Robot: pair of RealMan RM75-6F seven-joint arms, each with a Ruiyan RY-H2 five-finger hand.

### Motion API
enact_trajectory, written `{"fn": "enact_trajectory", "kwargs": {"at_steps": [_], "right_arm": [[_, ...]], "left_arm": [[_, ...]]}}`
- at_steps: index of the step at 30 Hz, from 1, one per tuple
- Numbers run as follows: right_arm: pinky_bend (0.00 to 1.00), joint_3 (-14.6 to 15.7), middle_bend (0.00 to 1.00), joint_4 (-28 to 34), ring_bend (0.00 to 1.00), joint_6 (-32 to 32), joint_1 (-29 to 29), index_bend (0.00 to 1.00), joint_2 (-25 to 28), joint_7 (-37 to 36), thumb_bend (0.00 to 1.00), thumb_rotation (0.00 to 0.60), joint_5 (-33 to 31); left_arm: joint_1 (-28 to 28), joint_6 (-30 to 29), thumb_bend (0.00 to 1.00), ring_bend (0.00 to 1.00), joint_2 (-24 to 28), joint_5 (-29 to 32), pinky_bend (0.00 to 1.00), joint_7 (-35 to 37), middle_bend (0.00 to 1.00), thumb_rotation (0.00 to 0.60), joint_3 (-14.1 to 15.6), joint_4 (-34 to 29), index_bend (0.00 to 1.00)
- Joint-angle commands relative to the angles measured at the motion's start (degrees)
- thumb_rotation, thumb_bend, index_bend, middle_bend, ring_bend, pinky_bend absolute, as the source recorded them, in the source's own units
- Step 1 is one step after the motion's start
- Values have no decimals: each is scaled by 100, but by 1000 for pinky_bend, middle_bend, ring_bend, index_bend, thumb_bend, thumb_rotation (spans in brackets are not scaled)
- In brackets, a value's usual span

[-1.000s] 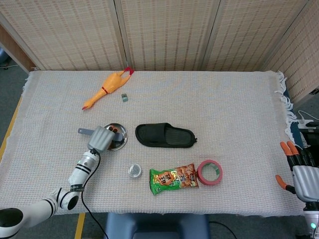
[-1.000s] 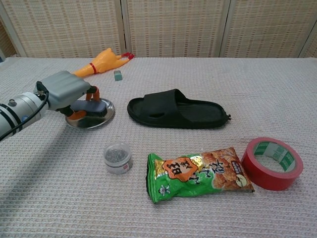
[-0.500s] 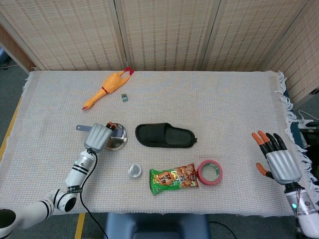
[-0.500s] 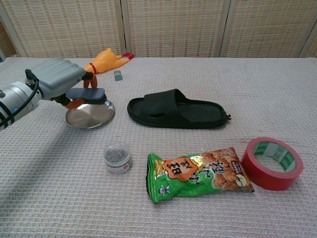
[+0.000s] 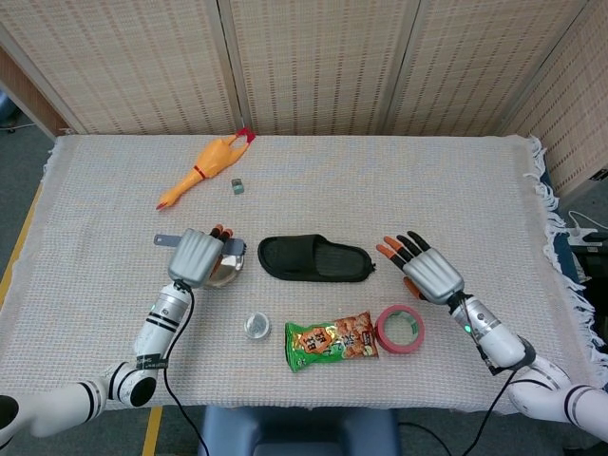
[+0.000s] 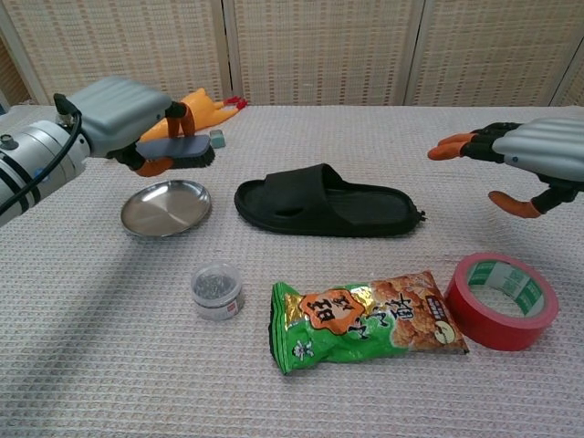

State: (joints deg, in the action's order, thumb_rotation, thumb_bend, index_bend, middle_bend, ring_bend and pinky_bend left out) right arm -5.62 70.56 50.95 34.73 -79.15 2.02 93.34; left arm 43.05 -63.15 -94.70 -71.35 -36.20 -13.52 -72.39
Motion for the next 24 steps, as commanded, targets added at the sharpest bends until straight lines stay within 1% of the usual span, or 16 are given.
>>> {"fn": "enact_trajectory", "kwargs": {"at_steps": [1,6,10,13,20,24], "right_arm": [[0,78,0,-301,0,-408,277,84,-361,80,549,600,-85],[0,149,0,-607,0,-801,473,84,-693,294,553,600,-316],[0,187,0,-768,0,-1059,593,86,-853,429,557,600,-494],[0,203,0,-819,0,-1098,674,87,-906,510,567,600,-535],[0,248,0,-814,0,-1290,834,88,-895,729,641,600,-692],[0,282,0,-785,0,-1309,881,91,-913,891,652,600,-757]], "left_arm": [[59,100,555,908,-12,130,947,-40,822,600,-38,-36,723],[201,200,556,908,-151,266,946,-26,818,600,-115,75,719],[309,256,555,908,-305,375,946,38,818,600,-185,141,718],[400,281,556,908,-388,352,947,31,817,600,-175,191,718],[552,337,554,907,-558,337,945,157,816,600,-179,314,715],[666,441,559,906,-681,420,939,156,813,600,-209,426,711]]}}
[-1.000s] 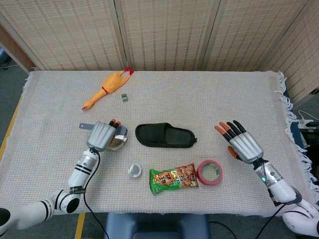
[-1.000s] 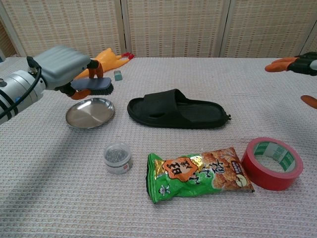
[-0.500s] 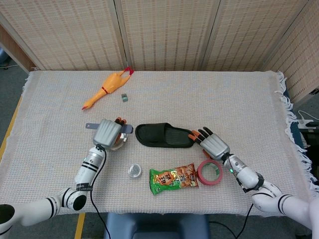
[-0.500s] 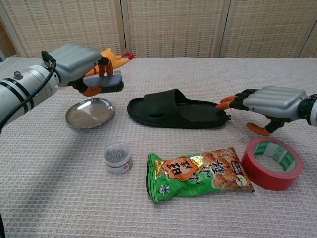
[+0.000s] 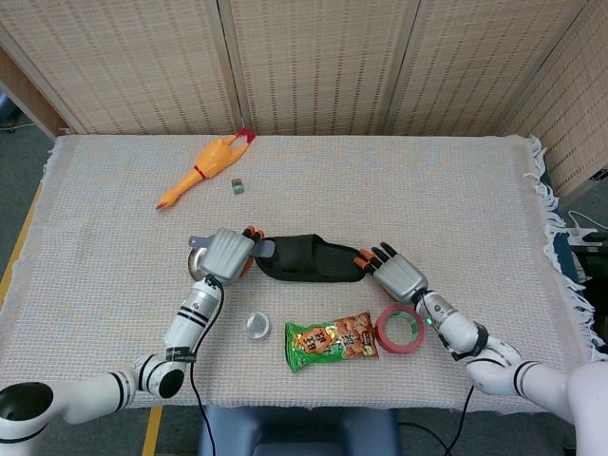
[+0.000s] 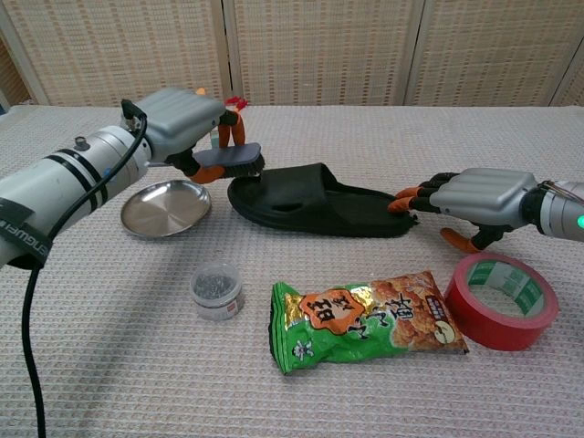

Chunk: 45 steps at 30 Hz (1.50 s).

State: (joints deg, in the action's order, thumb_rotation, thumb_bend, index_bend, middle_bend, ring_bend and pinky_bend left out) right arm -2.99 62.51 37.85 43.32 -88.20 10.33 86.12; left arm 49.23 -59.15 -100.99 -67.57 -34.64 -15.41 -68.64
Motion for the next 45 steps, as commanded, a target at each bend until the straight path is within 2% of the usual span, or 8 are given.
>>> {"fn": "enact_trajectory", "kwargs": {"at_steps": [1,9,16,21,31,45], "right_arm": [[0,24,0,29,0,8,25,91,-13,101,652,600,-61],[0,68,0,25,0,-52,52,91,-74,321,652,600,-282],[0,117,0,89,0,-16,72,92,-69,413,653,600,-360],[0,142,0,123,0,-3,69,92,-29,447,653,600,-432],[0,217,0,112,0,105,68,92,12,473,653,600,-399],[0,289,0,122,0,149,85,92,27,451,654,600,-411]], "left_arm": [[83,63,560,906,-108,74,939,1,812,600,-36,90,710],[386,36,594,906,-696,84,940,-253,811,600,-27,349,710],[683,-73,596,906,-1076,-344,939,-377,807,600,110,807,705],[798,-79,595,906,-1263,-466,939,-274,797,600,104,1187,691],[807,-74,595,904,-1329,-584,938,-160,800,600,173,1777,692],[771,217,597,898,-1168,-373,930,18,800,600,52,1975,690]]}}
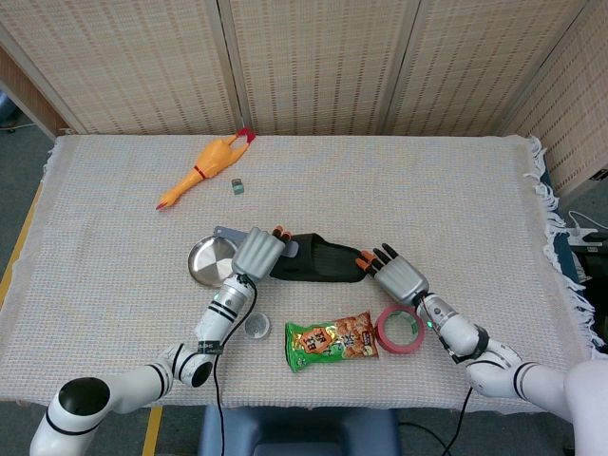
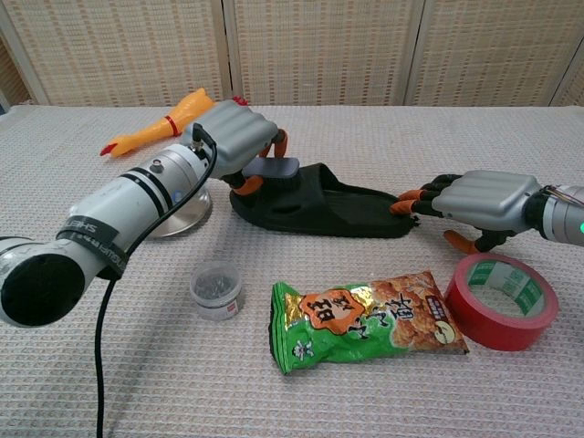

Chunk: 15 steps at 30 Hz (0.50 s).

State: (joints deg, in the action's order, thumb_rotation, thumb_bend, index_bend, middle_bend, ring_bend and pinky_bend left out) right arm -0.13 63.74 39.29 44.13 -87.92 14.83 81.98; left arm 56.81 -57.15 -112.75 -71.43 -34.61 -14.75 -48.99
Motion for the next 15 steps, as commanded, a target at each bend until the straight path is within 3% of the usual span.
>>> {"fn": "enact_trajectory", "kwargs": {"at_steps": [1,8,15], "right_arm": [[0,6,0,-2,0,10,5,92,0,0,654,600,3],[0,13,0,-10,0,26,19,92,-6,-35,654,600,-11],[0,40,0,17,0,57,3,92,-1,-47,654,600,-18]], "left_arm": [[11,10,597,898,11,4,930,26,800,600,-9,-6,690],[-13,-114,597,898,34,-157,930,125,802,600,78,-550,694],[98,-74,593,897,-75,-165,931,106,802,600,16,-604,689]]}}
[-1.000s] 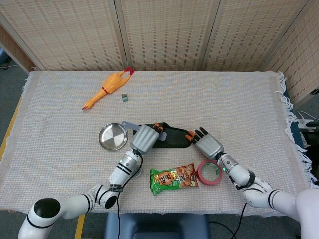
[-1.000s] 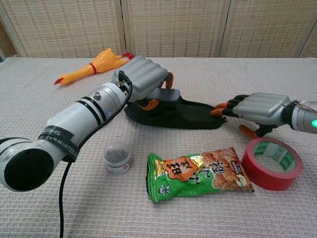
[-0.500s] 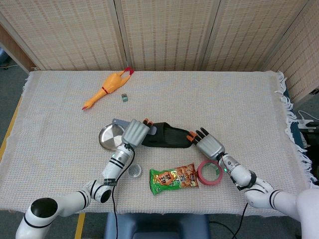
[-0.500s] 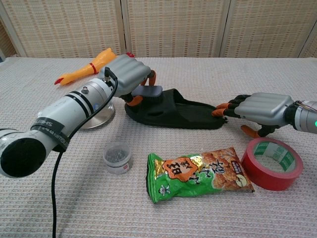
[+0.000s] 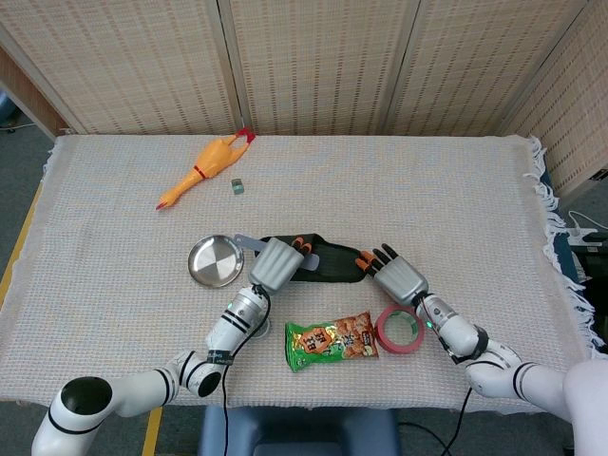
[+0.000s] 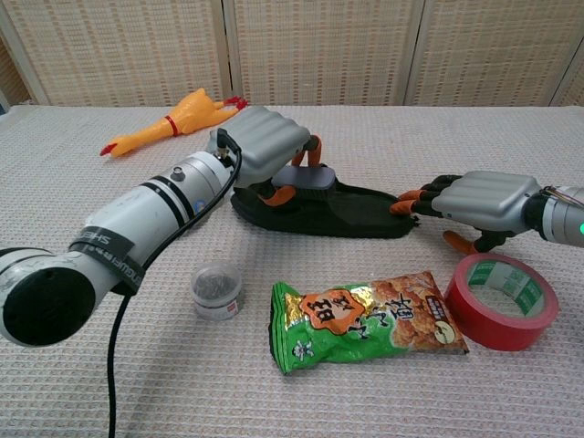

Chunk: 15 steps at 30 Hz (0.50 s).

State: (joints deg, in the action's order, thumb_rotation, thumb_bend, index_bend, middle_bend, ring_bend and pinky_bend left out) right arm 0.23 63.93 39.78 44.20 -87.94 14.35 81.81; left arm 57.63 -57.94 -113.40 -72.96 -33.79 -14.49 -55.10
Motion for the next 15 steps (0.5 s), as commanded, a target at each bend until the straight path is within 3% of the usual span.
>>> {"fn": "enact_trajectory", "kwargs": {"at_steps": [1,15], "right_arm": [[0,3,0,3,0,15,-4,92,8,-5,654,600,-3],[0,10,0,77,0,-63,14,92,92,18,655,600,-109]], "left_arm": [[29,-9,593,897,-16,-41,930,81,802,600,-15,25,689],[77,175,580,895,-47,-50,928,611,797,600,-39,783,681]]}}
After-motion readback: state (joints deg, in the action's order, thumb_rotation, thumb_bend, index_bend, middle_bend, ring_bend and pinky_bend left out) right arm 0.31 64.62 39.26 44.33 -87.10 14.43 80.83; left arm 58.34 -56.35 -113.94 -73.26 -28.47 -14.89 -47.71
